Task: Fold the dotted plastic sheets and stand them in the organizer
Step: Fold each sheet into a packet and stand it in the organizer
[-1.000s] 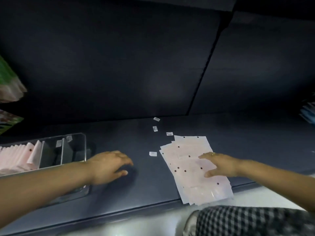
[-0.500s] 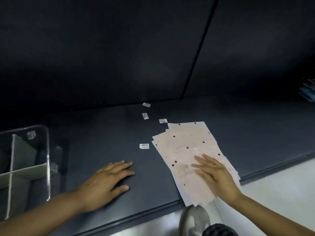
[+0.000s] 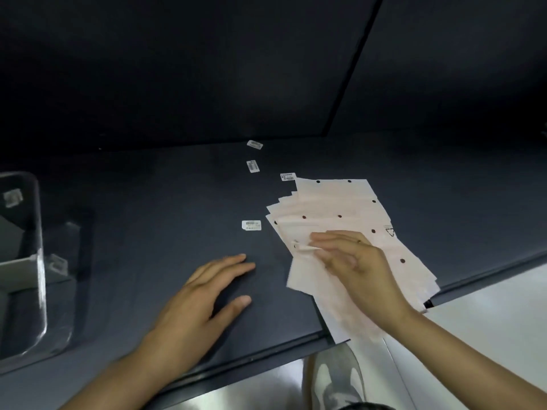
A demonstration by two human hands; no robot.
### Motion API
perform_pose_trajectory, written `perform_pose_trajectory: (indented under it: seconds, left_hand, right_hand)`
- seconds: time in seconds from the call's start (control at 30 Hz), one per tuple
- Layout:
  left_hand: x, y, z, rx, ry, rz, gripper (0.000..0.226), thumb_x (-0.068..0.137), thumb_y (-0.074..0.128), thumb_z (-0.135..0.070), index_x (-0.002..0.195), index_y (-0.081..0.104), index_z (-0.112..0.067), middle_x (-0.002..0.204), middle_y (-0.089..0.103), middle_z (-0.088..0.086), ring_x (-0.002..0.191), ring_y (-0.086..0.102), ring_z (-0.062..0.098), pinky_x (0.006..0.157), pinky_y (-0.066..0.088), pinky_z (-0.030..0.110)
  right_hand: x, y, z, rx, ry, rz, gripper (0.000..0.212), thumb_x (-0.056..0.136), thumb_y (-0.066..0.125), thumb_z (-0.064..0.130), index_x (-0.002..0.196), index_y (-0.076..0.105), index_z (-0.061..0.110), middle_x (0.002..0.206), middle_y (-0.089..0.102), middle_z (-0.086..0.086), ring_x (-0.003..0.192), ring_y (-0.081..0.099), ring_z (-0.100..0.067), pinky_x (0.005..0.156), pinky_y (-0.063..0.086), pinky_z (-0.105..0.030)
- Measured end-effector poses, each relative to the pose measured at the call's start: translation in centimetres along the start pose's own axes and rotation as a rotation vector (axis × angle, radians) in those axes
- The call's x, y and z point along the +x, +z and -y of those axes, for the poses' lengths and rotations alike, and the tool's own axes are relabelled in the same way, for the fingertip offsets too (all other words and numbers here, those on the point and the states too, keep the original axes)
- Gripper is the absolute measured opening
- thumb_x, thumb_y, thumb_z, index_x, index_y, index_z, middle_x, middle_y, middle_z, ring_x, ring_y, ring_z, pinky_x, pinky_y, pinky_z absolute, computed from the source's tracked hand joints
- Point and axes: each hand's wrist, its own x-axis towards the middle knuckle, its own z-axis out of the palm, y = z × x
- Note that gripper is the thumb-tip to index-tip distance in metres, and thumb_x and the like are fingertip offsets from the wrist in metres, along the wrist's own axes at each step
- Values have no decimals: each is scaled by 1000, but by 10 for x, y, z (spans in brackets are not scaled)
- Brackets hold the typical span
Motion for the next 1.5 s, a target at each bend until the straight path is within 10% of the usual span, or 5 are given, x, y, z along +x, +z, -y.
perform_pose_trajectory:
  seconds: [0.27,0.57,0.93,1.23,1.5]
  left_hand:
    - [-7,-1,-12,-677,-403,-320,53,85,66,-15,121,41,-43,82,74,-7,78,68,2,69,46,10]
    - [-15,-9,4,-727,-526,-417,32,90,57,1,105,65,-26,55,34,1,58,35,19,56,33,23]
    - [-35,-26,-3,-1127,-698,-301,23,94,49,-21,95,70,-13,82,73,12,64,69,19,52,54,23]
    - [-50,-14,7,-216,-228,-716,25,92,46,-43,117,48,-40,87,57,-16,72,57,4,68,43,11]
    - [-42,14,10,661,2,-35,63,88,31,-51,135,52,-16,143,47,4,132,44,25,106,30,42]
  right_hand:
    - [-6,81,40,-32,-150,228,25,91,58,26,114,67,28,123,61,16,121,43,6,104,32,-12]
    - [-24,36,12,-476,-270,721,100,68,57,74,143,-2,45,150,-12,35,136,-15,14,109,-9,-5]
    - [-20,38,17,-239,-225,490,18,91,48,41,92,61,29,85,66,14,79,60,2,71,47,-19]
    - [55,51,41,56,179,649,30,98,47,26,68,52,23,57,42,18,52,36,2,51,31,-7]
    - [68,64,35,42,366,327,25,97,43,35,87,62,22,81,66,2,82,58,-18,75,47,-31]
